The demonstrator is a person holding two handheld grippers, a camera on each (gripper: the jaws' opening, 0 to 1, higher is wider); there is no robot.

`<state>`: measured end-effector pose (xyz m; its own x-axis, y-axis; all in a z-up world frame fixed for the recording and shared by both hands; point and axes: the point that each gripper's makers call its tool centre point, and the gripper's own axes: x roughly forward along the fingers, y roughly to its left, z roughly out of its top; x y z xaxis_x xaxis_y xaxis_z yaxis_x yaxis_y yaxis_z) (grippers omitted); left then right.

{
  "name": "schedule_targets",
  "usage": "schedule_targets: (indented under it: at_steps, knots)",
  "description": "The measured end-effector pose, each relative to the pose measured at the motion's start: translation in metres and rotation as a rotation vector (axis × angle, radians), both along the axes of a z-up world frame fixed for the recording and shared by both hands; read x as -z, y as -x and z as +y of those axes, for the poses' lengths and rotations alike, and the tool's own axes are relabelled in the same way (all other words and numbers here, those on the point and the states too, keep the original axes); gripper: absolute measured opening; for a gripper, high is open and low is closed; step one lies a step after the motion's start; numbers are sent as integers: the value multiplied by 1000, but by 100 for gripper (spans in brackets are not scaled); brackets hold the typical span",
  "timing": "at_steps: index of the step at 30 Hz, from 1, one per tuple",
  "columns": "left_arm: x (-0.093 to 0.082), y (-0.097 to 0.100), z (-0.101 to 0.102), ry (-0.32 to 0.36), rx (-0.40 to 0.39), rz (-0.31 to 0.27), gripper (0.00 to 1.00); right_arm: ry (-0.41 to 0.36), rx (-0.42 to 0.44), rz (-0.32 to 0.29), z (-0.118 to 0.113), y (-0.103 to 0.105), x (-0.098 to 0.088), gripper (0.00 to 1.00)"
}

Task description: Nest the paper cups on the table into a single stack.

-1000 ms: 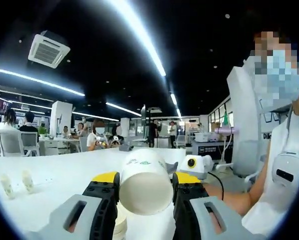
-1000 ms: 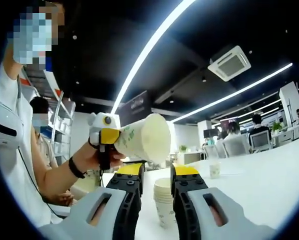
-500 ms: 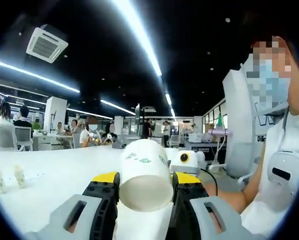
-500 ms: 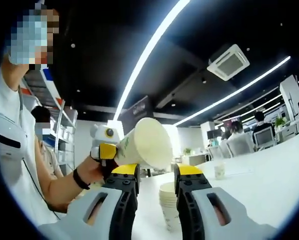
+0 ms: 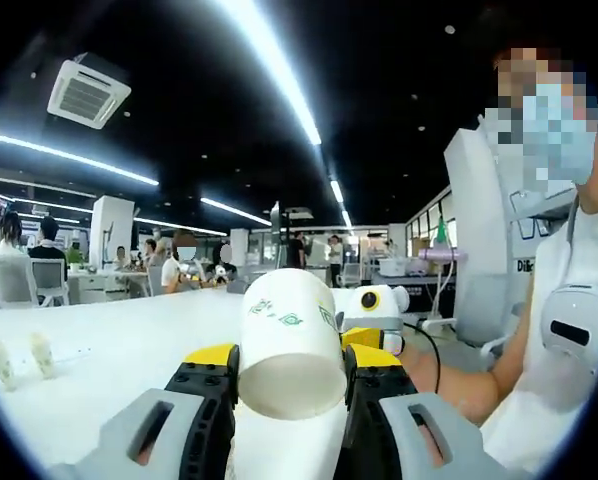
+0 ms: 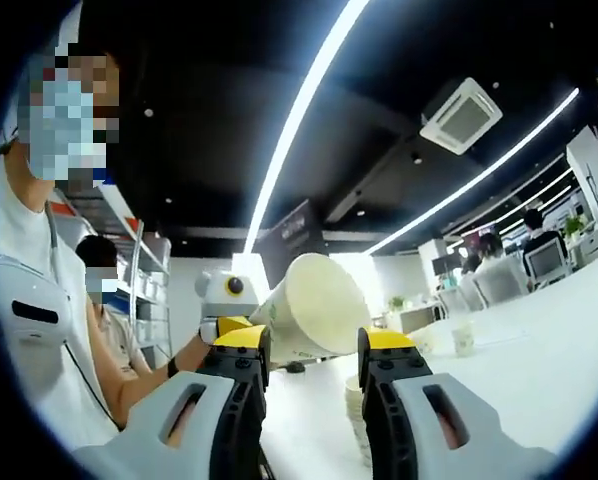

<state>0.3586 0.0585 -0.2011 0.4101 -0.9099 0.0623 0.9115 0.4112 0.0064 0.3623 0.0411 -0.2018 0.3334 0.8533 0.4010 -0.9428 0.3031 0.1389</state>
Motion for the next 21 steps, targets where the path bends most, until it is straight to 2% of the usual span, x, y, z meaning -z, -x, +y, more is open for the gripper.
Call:
schedule_targets:
  at_steps: [8,14,17,21]
  knots:
    - [10,4,1,-36,-27,-34,45,-38,-71,33,11,6,-5,38]
    - [-2,2,17,-2,-65,-69,45,-38,-77,54,16,5,-2,40]
    - [-8,-4,33,21,-78,-64,45,-31,-70,56,16,3,0,40]
    - [-16,-4,47,69,-74,-52,45,6,-10,58,14,-7,7,40]
